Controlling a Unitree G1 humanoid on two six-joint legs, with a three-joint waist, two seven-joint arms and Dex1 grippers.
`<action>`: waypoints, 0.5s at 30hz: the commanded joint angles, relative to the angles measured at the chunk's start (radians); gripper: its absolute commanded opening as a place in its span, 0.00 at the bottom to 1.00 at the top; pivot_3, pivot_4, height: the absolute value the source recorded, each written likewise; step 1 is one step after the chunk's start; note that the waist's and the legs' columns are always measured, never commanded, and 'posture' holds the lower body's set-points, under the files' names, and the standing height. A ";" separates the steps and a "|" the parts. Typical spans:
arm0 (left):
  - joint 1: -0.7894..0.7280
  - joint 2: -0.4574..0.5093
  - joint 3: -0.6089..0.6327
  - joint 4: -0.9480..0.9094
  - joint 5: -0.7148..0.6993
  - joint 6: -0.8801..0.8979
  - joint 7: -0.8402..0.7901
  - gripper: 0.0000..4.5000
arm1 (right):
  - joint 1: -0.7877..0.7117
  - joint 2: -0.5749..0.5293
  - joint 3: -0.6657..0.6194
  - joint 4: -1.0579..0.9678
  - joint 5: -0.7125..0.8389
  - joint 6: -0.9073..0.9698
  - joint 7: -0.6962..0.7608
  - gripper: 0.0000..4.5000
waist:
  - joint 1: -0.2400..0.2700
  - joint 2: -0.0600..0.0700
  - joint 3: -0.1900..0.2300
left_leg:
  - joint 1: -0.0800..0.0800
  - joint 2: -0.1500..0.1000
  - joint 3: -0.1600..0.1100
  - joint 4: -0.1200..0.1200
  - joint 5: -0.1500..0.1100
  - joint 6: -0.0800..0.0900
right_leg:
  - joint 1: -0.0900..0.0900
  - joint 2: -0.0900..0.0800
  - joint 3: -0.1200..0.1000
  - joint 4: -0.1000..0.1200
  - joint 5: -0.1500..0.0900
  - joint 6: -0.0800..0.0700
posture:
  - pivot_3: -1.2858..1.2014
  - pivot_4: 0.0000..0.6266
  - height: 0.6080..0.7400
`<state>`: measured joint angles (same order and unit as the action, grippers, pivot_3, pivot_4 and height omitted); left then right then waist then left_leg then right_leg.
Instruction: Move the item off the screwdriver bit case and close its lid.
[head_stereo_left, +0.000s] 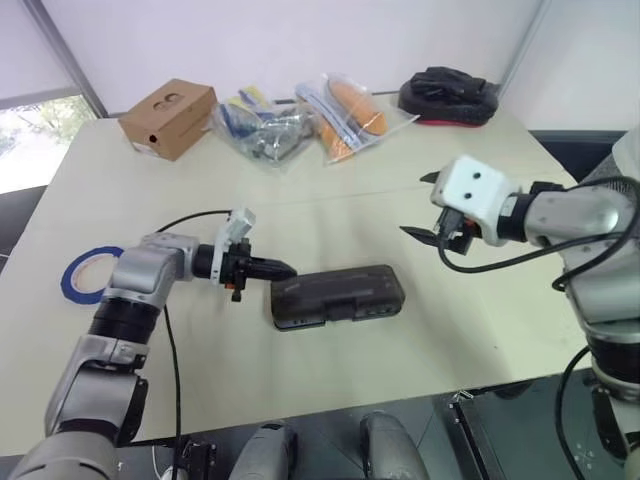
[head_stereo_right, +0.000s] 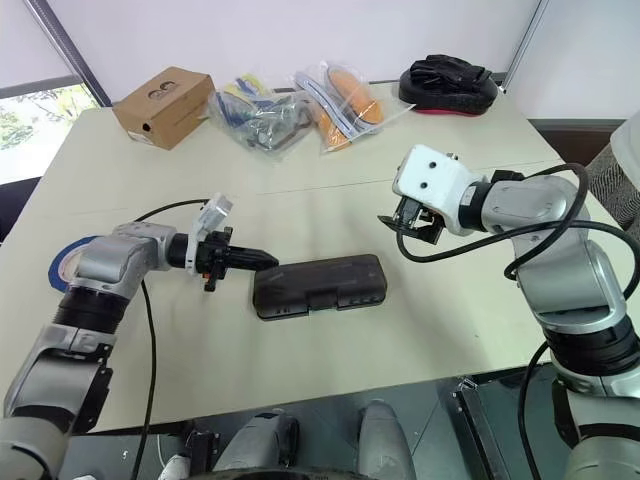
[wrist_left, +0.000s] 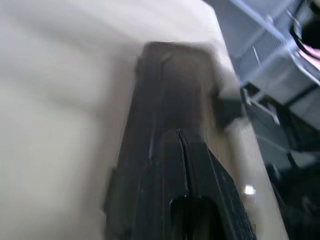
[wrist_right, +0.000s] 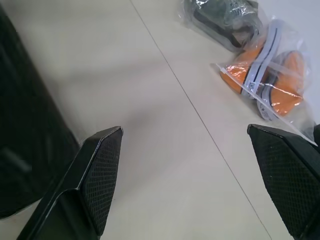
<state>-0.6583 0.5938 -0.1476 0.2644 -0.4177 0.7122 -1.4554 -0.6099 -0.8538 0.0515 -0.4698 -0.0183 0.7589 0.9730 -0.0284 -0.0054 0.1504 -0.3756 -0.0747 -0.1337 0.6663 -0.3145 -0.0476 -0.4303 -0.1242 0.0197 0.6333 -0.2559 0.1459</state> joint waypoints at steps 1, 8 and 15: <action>0.027 0.012 -0.050 -0.065 0.010 -0.029 -0.025 0.00 | 0.007 -0.025 -0.031 -0.044 0.029 0.017 -0.012 0.92 | 0.008 0.000 0.000 | 0.000 0.000 0.000 0.000 0.000 0.000 | 0.000 0.000 0.000 0.000 0.000 0.000 | 0.52 0.24 1.00; 0.025 -0.041 -0.109 -0.058 0.030 -0.068 -0.008 0.00 | 0.105 0.000 -0.062 -0.131 0.153 0.113 -0.014 0.92 | 0.019 0.000 0.000 | 0.000 0.000 0.000 0.001 0.000 0.000 | 0.001 0.000 0.000 0.000 0.000 0.000 | 0.52 0.24 1.00; 0.055 -0.059 -0.234 0.055 0.188 -0.236 0.013 0.00 | 0.252 0.103 -0.050 -0.244 0.315 0.245 -0.065 0.92 | 0.015 -0.001 0.000 | 0.001 0.000 0.000 0.000 -0.001 0.001 | 0.002 0.000 0.000 0.000 0.000 0.000 | 0.52 0.24 1.00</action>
<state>-0.6348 0.5197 -0.3234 0.2723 -0.3146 0.5278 -1.4569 -0.3645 -0.7578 0.0124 -0.6670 0.2595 0.9889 0.9232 -0.0130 -0.0061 0.1502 -0.3739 -0.0742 -0.1335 0.6667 -0.3151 -0.0463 -0.4285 -0.1241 0.0196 0.6330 -0.2559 0.1458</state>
